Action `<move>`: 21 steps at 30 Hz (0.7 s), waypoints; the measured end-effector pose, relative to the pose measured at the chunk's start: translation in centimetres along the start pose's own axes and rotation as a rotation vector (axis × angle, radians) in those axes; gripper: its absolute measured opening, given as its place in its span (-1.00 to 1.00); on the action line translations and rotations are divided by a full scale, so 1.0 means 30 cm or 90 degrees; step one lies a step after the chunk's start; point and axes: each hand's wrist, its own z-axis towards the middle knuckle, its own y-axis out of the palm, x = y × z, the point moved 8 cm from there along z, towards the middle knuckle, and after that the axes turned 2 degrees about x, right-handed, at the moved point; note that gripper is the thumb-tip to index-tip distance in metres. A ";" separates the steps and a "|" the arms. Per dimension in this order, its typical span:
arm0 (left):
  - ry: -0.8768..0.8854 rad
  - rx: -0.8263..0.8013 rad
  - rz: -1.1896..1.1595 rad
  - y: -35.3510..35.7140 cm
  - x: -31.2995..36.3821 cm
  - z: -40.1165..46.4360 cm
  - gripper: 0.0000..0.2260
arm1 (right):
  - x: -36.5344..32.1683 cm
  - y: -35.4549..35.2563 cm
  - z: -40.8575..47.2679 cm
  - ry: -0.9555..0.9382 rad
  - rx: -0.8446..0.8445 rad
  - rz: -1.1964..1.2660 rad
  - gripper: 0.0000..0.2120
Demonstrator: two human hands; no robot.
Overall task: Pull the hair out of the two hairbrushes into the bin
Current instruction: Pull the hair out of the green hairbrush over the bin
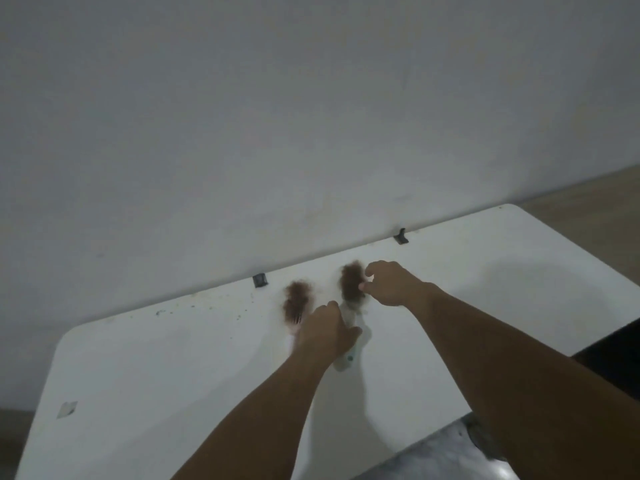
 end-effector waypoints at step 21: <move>-0.158 -0.193 -0.579 0.042 0.020 0.002 -0.79 | 0.159 0.107 -0.029 0.201 0.143 0.420 -0.77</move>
